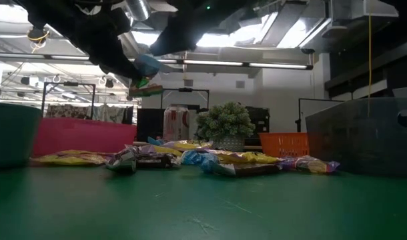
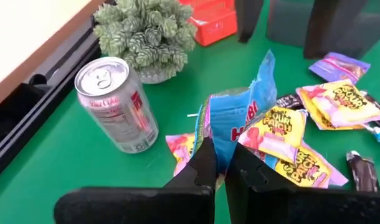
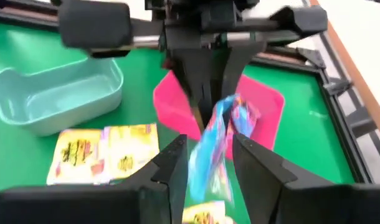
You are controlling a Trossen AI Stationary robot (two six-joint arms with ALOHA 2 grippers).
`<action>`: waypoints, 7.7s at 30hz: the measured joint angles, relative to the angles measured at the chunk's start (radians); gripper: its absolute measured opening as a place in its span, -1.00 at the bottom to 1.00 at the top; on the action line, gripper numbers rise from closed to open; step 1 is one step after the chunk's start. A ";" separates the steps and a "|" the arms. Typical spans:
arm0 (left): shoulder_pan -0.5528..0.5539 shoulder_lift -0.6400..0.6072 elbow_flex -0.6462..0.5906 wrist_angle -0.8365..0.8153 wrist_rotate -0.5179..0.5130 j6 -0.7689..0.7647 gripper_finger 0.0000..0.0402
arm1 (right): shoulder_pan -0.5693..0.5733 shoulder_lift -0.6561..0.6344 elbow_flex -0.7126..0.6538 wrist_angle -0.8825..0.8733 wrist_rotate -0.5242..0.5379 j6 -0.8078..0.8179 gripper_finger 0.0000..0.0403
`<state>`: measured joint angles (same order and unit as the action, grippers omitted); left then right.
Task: Sort candy
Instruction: Put the blue gummy into the red transparent bin, then put the yellow candy into the blue transparent bin
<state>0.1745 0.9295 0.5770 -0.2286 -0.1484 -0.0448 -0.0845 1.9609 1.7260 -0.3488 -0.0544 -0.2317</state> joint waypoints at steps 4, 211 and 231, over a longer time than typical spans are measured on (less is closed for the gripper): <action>0.000 0.000 0.000 0.001 -0.006 0.000 -1.00 | 0.000 -0.037 0.000 -0.113 0.000 0.003 -0.37; 0.106 -0.240 -0.002 -0.466 -0.172 -0.372 -0.23 | -0.039 0.009 -0.472 0.090 -0.254 0.659 -0.98; -0.058 -0.137 -0.002 -0.190 -0.092 -0.327 -0.23 | -0.039 0.009 -0.472 0.191 -0.306 0.581 -1.00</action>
<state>0.1167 0.7922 0.5755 -0.4183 -0.2407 -0.3721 -0.1238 1.9697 1.2537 -0.1574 -0.3599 0.3494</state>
